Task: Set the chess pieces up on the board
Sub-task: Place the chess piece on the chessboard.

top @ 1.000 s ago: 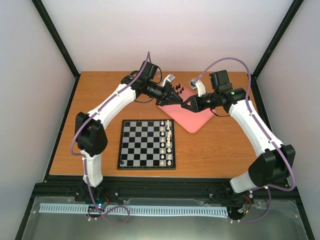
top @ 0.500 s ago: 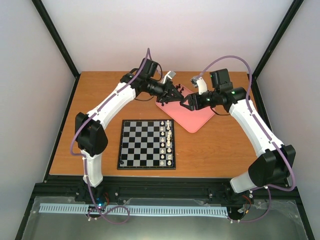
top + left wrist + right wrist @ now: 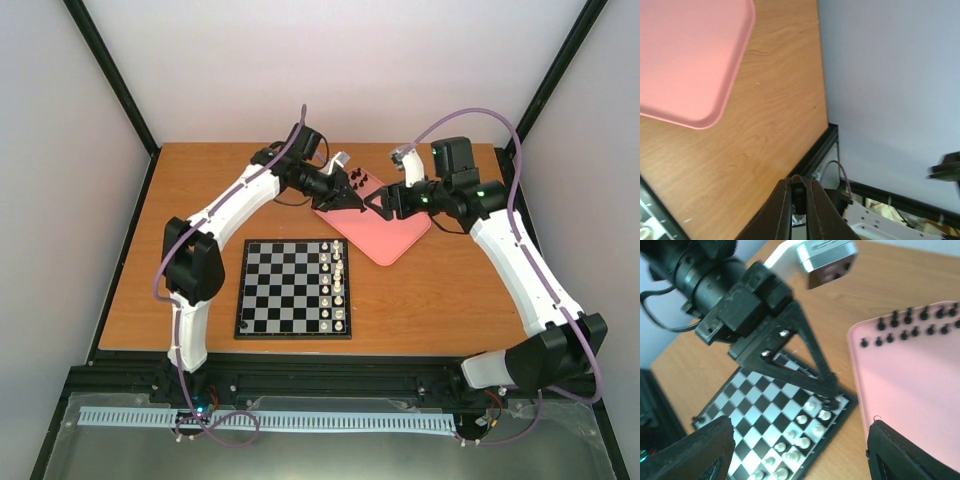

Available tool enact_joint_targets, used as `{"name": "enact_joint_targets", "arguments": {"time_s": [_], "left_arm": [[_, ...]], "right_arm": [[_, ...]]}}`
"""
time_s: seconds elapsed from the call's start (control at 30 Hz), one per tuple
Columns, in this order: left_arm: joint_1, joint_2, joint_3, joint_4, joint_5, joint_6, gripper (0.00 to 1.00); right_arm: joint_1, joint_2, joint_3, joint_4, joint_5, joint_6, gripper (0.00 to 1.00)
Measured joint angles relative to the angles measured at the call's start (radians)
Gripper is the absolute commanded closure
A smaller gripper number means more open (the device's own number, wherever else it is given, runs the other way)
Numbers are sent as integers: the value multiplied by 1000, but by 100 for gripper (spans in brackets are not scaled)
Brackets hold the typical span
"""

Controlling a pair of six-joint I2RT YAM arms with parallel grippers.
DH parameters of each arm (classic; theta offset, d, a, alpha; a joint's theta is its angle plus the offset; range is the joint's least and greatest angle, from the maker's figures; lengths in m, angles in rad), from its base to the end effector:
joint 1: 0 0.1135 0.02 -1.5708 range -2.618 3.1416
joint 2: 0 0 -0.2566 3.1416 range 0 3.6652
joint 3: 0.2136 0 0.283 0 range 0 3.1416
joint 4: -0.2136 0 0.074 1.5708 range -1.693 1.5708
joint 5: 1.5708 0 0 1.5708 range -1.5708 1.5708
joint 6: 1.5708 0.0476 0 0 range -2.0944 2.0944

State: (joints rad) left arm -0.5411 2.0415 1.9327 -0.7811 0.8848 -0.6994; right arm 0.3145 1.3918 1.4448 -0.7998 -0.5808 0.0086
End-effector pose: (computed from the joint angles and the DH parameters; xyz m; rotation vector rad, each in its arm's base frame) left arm 0.3954 -0.2806 0.2909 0.2345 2.6845 -1.5717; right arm 0.3065 0.1272 0.3633 -0.6442 2.2168 0.8361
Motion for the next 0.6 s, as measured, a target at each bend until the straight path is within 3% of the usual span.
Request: {"name": "enact_joint_targets", "arguments": {"time_s": [0.23, 0.33, 0.43, 0.6], "left_arm": [[20, 0, 78, -153, -159, 94, 99], [24, -55, 63, -213, -289, 122, 99], [24, -184, -44, -238, -440, 129, 99], [16, -495, -364, -254, -687, 103, 99]], "right_arm": [[-18, -3, 13, 3, 304, 76, 17], [-21, 32, 3, 3, 439, 129, 16], [-21, 41, -55, 11, 539, 177, 16], [-23, 56, -156, 22, 599, 230, 16]]}}
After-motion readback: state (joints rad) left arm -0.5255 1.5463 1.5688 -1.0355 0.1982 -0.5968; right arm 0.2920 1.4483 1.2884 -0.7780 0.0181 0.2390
